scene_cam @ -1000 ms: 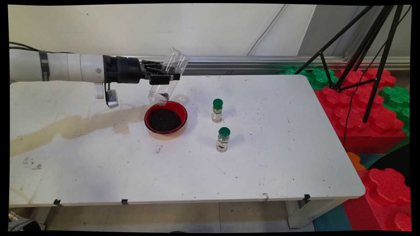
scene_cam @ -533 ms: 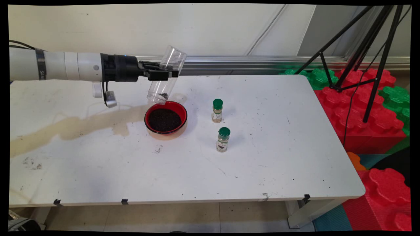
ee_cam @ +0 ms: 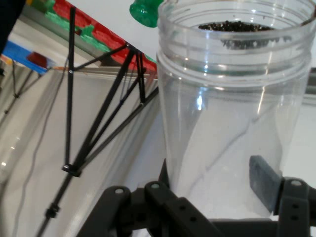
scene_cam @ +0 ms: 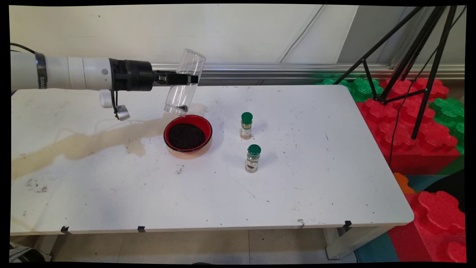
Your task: Pour the black seasoning powder in the red bowl
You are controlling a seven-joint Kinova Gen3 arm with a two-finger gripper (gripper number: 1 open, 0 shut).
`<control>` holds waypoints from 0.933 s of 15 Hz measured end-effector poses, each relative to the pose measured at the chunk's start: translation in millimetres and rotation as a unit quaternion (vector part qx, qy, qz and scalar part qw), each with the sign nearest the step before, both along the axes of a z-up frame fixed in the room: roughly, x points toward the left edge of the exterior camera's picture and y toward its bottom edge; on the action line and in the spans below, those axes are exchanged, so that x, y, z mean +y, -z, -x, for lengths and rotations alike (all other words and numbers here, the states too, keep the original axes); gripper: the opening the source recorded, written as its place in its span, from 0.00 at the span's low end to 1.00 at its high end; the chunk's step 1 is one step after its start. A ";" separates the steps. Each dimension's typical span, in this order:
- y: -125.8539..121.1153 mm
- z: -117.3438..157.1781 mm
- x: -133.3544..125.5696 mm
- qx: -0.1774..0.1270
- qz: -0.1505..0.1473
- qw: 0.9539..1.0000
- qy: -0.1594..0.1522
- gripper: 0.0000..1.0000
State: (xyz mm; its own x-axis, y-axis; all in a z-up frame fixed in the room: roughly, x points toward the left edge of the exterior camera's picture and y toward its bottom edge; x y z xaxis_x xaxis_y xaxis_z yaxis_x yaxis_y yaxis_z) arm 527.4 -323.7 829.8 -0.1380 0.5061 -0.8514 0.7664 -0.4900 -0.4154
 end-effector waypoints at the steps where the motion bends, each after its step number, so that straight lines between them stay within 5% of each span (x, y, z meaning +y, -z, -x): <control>1: -0.2 -1.3 0.7 0.009 -0.011 1.000 -0.008 0.00; 8: -2.6 -5.0 3.6 0.074 -0.088 0.992 -0.057 0.00; 14: -4.5 -6.6 3.3 0.136 -0.153 0.974 -0.101 0.00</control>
